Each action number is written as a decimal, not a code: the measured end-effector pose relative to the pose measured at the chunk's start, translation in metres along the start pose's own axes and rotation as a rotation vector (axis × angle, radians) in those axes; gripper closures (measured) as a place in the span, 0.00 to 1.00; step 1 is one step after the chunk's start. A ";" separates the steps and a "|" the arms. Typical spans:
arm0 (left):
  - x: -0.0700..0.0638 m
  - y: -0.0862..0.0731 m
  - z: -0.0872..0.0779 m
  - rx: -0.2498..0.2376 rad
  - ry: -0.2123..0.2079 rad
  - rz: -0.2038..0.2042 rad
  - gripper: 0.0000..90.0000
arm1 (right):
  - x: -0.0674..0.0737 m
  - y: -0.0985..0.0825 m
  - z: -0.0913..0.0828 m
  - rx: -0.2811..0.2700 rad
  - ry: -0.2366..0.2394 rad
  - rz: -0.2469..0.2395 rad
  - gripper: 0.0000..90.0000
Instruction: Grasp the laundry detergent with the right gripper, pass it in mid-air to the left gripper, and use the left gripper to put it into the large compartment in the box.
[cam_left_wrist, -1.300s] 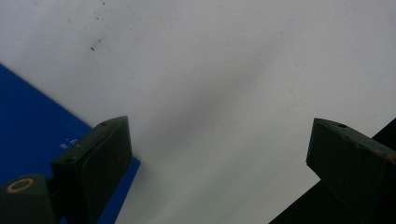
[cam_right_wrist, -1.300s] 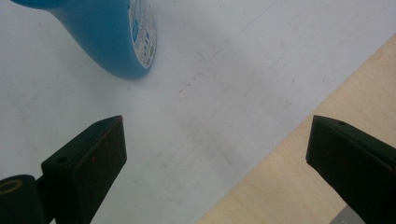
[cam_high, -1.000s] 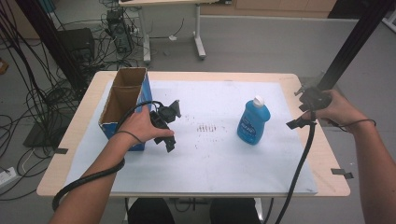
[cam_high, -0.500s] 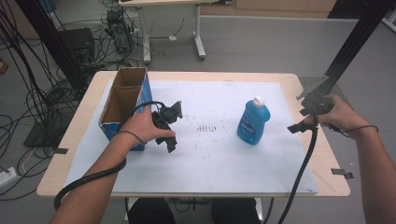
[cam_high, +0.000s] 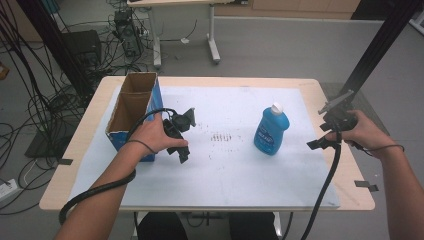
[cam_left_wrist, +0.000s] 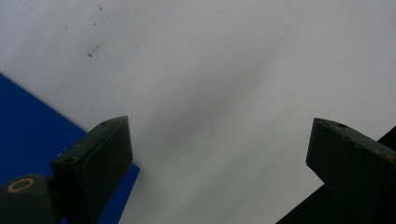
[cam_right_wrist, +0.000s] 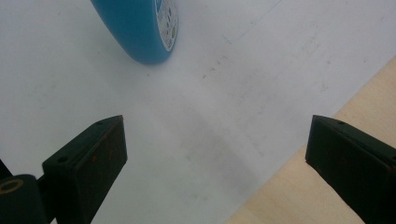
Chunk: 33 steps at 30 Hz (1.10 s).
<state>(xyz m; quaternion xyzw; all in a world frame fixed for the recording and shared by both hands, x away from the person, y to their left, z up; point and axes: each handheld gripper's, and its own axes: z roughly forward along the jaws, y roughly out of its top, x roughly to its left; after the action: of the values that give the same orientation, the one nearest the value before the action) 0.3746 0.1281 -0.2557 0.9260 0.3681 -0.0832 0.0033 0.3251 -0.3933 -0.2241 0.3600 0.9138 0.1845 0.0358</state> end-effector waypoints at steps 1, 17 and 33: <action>0.001 -0.001 0.000 -0.004 -0.002 -0.001 0.08 | 0.001 -0.002 0.001 -0.006 0.005 -0.002 0.06; 0.003 -0.003 0.002 -0.004 0.000 -0.002 0.08 | 0.012 -0.008 0.008 -0.032 0.011 -0.009 0.05; 0.000 0.000 0.003 -0.002 -0.006 -0.002 0.08 | 0.016 -0.022 0.015 -0.075 0.031 0.003 0.05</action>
<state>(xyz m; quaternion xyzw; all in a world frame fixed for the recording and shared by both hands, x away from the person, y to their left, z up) 0.3746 0.1282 -0.2584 0.9253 0.3693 -0.0858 0.0052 0.3024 -0.3924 -0.2448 0.3569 0.9061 0.2242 0.0349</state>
